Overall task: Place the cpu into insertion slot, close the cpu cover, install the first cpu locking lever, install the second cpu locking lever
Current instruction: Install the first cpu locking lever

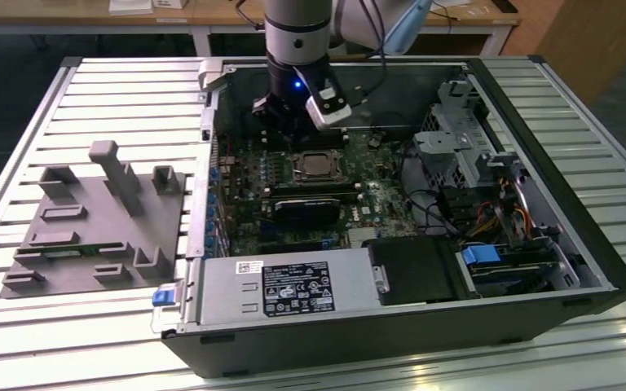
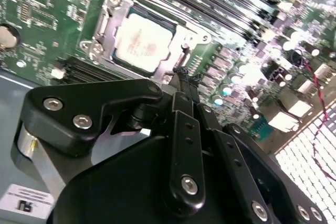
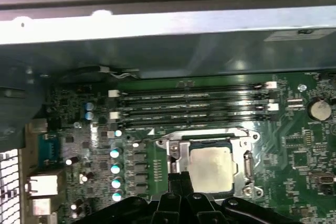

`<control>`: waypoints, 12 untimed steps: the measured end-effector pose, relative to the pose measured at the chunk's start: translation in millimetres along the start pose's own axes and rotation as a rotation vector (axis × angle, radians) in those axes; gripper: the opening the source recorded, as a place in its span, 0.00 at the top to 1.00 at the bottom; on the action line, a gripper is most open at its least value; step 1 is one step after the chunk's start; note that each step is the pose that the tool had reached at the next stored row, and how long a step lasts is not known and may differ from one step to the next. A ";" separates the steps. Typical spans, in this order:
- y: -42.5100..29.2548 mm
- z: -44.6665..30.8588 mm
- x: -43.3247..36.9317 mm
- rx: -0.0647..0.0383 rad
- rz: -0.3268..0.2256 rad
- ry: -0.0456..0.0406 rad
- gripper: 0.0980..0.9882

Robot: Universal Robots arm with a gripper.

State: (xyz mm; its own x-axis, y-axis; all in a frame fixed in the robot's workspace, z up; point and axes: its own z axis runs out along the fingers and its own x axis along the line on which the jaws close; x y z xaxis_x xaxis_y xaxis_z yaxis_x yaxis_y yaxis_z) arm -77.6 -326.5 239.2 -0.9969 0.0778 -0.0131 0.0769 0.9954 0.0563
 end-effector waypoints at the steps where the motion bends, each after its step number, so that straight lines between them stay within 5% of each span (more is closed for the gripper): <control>1: -0.2 0.0 2.1 -0.001 0.000 -0.0005 0.99; 12: -2.3 -0.5 20.7 -0.016 0.000 -0.0057 0.99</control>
State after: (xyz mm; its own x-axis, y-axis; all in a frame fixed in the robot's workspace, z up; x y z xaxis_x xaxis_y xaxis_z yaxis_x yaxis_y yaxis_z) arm -98.4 -327.2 239.3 -0.9968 0.0781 -0.0189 0.0766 0.9944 0.0722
